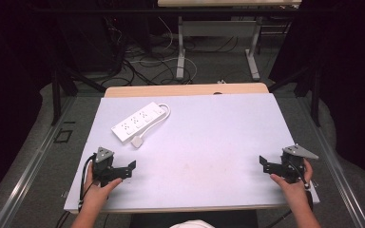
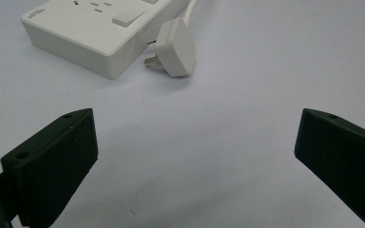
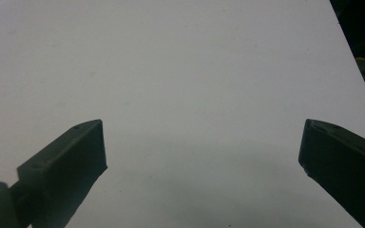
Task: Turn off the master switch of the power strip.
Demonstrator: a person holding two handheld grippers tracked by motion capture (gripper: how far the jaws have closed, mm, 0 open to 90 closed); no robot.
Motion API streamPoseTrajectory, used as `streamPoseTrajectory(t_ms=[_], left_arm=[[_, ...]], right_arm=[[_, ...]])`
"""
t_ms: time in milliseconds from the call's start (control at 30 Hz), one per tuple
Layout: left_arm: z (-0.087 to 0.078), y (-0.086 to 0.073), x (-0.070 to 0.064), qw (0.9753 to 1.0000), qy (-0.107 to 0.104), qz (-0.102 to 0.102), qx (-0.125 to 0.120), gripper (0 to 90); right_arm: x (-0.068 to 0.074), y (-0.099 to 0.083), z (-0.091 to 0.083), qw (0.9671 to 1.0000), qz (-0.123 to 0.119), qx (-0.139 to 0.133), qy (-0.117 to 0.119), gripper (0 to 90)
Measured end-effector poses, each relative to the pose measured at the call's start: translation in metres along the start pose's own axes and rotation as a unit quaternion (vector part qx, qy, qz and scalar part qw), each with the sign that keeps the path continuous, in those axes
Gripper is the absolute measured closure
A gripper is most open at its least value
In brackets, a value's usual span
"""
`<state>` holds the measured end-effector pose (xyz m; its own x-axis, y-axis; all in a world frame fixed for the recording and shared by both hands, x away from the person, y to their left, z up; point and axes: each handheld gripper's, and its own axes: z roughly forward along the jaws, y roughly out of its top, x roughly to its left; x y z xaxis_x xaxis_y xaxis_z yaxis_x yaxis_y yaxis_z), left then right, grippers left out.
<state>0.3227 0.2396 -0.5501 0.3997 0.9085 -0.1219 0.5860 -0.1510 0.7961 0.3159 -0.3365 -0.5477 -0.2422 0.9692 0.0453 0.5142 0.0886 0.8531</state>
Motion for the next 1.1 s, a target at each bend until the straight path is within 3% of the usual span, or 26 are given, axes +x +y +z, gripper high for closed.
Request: streamPoseTrajectory(t_ms=[67, 100, 167, 667, 1000, 1033, 1067, 1100], left_arm=[[-0.001, -0.001, -0.001, 1.0000, 0.003, -0.002, -0.002, 0.6], [-0.002, 0.000, 0.000, 1.0000, 0.000, -0.004, -0.003, 0.4], [-0.003, 0.000, 0.000, 0.9999, -0.002, -0.007, -0.007, 0.4], [-0.008, 0.001, 0.001, 0.9999, -0.006, -0.004, -0.013, 0.7], [-0.012, 0.006, -0.001, 0.9998, 0.009, 0.008, -0.018, 3.9], [-0.012, 0.007, -0.001, 0.9997, 0.010, 0.007, -0.019, 4.3], [-0.011, 0.007, -0.001, 0.9998, 0.011, 0.010, -0.015, 4.3], [-0.011, 0.007, -0.001, 0.9998, 0.010, 0.010, -0.015, 4.5]], right_arm=[[0.004, -0.001, 0.001, 1.0000, -0.003, 0.001, 0.003, 1.7], [0.006, -0.002, 0.004, 0.9998, -0.007, -0.017, -0.001, 2.3], [0.007, -0.001, 0.001, 0.9999, -0.013, -0.001, 0.006, 2.8], [0.013, -0.001, 0.002, 0.9996, -0.025, -0.008, 0.006, 5.0], [0.015, 0.000, 0.001, 0.9996, -0.028, -0.008, 0.003, 5.3], [0.016, -0.002, 0.005, 0.9991, -0.024, -0.034, -0.003, 5.4], [0.016, -0.002, 0.005, 0.9991, -0.024, -0.034, -0.003, 5.4], [0.015, -0.001, 0.001, 0.9996, -0.028, -0.004, 0.003, 5.4]])
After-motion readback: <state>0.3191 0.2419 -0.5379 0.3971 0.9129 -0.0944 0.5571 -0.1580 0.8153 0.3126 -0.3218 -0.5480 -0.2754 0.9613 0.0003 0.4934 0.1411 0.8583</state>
